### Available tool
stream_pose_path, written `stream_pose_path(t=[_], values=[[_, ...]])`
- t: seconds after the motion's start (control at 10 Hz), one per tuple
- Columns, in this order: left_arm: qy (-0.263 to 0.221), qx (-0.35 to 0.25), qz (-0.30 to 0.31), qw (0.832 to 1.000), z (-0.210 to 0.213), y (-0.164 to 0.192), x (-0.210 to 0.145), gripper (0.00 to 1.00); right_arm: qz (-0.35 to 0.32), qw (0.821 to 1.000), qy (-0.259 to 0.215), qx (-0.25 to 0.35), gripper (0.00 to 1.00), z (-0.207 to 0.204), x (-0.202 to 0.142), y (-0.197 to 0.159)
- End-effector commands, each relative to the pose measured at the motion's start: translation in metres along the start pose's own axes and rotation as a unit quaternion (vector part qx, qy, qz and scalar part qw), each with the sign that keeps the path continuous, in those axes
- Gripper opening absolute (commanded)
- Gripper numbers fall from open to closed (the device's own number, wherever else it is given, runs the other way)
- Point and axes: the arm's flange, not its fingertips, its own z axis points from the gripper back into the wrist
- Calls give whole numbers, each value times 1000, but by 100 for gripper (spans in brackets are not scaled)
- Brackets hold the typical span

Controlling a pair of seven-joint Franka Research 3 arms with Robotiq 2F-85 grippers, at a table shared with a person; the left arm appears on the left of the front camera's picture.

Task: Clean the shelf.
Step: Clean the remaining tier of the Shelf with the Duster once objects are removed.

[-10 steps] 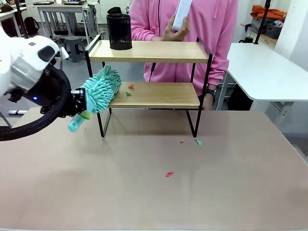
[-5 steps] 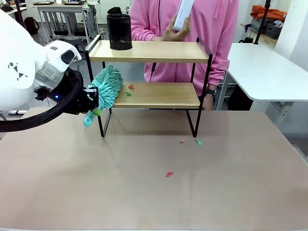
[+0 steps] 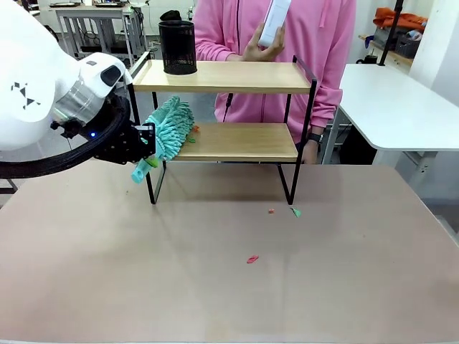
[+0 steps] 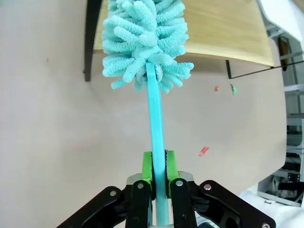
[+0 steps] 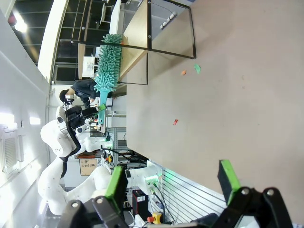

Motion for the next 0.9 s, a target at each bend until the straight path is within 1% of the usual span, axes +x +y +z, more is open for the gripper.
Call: stream_pose_path(t=[0.0, 0.3, 0.5, 0.6, 0.7, 0.8], values=[[16, 0, -7, 1000, -8, -8, 9, 13, 13, 1000, -9, 14, 100, -2, 3, 2], [57, -8, -39, 998, -12, -11, 10, 13, 13, 1000, -9, 14, 100, -2, 3, 2], [106, -42, -54, 992, -6, -5, 5, 13, 13, 1000, -9, 14, 100, -2, 3, 2], [132, -67, -64, 987, -3, -2, 1, 13, 13, 1000, -9, 14, 100, -2, 3, 2], [162, -93, -82, 979, 1, 0, -2, 13, 13, 1000, -9, 14, 100, -2, 3, 2], [195, -106, -108, 969, 6, 2, -6, 13, 13, 1000, -9, 14, 100, -2, 3, 2]])
